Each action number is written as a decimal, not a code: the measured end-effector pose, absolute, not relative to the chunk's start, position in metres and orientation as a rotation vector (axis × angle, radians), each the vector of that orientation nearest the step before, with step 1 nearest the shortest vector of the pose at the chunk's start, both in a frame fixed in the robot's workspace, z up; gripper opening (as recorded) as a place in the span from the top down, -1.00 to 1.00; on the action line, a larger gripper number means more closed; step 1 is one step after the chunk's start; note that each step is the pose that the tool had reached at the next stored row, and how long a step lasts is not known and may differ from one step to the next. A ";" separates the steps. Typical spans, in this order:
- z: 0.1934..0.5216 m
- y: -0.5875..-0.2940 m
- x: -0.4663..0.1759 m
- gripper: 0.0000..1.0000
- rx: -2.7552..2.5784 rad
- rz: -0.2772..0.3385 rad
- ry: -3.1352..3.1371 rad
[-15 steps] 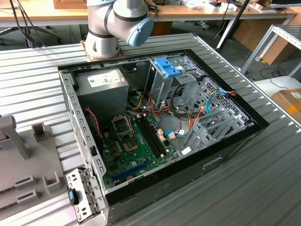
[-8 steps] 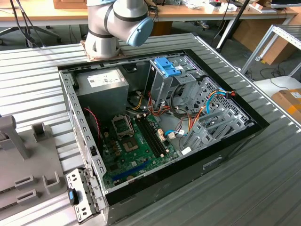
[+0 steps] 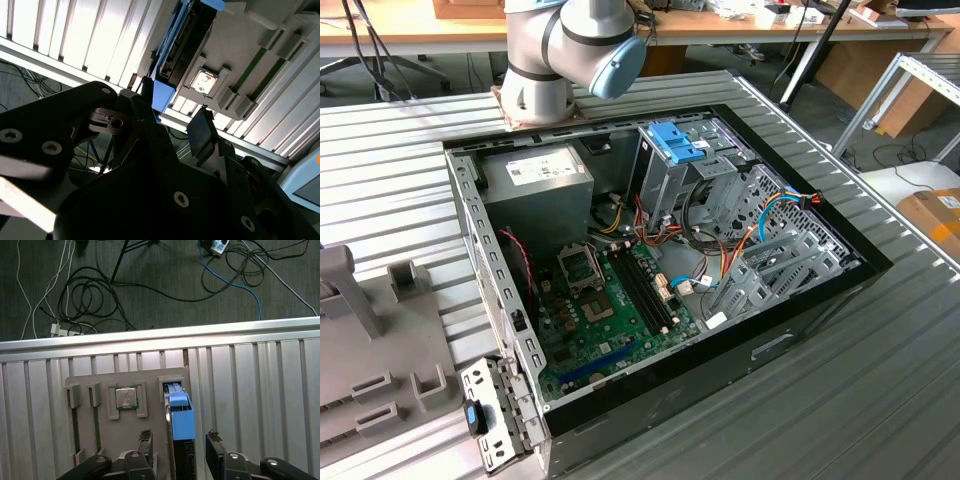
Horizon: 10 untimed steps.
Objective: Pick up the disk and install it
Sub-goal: 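Pick up the disk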
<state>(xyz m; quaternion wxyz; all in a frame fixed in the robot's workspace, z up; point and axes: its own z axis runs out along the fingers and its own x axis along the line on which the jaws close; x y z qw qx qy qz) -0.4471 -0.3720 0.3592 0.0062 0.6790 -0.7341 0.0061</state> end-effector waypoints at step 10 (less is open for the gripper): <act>0.357 -0.372 -0.447 -0.08 2.124 0.019 -2.297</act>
